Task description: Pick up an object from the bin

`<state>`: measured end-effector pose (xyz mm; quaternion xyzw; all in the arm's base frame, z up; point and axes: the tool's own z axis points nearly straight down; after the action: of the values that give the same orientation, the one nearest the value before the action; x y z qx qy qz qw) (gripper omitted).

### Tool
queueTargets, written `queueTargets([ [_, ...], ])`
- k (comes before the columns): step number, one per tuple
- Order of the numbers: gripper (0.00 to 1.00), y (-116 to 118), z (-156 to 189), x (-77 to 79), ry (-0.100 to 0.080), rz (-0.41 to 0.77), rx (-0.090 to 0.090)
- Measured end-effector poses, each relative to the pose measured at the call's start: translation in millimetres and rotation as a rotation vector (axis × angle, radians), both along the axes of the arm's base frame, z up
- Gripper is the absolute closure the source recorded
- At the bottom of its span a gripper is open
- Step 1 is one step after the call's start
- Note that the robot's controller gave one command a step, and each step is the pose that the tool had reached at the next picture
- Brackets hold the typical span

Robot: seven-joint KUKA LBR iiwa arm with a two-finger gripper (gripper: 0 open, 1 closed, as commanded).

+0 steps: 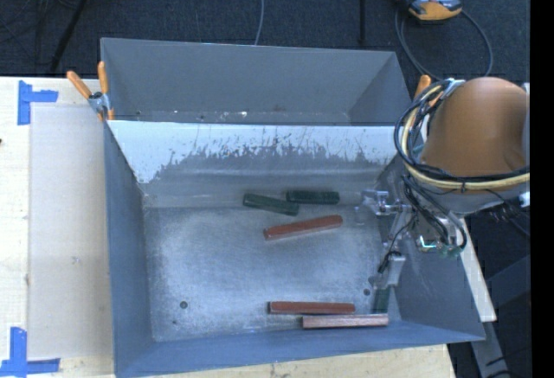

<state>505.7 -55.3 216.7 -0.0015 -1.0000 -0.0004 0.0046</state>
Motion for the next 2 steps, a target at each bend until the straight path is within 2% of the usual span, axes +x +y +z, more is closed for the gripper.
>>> queueTargets([
  [1, 0.00, 0, 4, 1.6, -0.008, 0.002, -0.001],
  [2, 0.00, 31, -46, 31.9, -0.016, -0.047, -0.001],
])
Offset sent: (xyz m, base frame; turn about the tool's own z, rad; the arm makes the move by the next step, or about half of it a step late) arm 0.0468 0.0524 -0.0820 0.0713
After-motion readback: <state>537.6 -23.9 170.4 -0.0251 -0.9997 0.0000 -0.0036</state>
